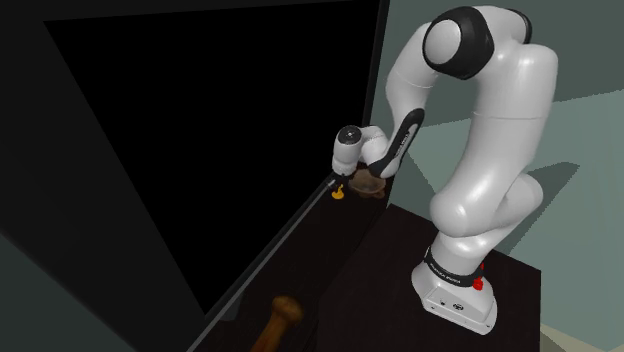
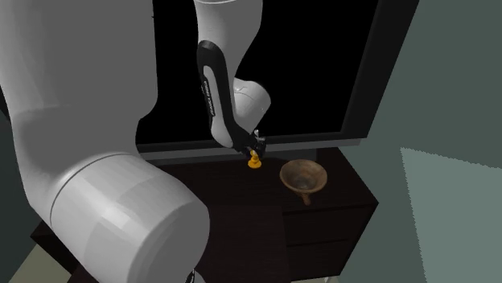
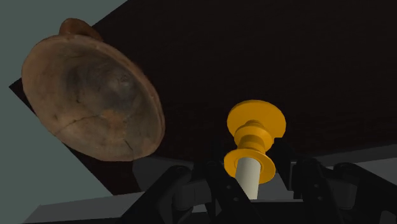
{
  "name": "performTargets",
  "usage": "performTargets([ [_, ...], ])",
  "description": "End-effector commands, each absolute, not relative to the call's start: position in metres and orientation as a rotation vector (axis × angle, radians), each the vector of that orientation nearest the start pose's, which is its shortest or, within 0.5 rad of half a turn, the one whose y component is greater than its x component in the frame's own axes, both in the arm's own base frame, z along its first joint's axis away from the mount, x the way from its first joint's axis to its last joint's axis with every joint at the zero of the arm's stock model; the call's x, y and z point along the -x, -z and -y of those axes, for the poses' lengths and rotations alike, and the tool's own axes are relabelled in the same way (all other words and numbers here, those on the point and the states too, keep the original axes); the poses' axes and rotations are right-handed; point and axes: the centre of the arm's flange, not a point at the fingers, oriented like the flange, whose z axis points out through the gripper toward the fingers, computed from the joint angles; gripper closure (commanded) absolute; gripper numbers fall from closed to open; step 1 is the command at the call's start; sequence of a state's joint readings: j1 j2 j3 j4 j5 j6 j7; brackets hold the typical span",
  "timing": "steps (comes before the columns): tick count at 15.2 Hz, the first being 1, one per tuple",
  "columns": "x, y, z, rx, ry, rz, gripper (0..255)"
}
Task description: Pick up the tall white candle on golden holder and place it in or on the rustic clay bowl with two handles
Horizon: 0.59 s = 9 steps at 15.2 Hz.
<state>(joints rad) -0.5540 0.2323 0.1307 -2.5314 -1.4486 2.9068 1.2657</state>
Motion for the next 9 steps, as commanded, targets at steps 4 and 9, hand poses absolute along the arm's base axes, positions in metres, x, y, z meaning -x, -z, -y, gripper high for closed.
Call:
performTargets([
  [4,-0.413,-0.211,0.117,3.367,0.469,-0.499,255],
  [9,-0.413,-0.238,0.117,3.367,0.469,-0.499,255],
])
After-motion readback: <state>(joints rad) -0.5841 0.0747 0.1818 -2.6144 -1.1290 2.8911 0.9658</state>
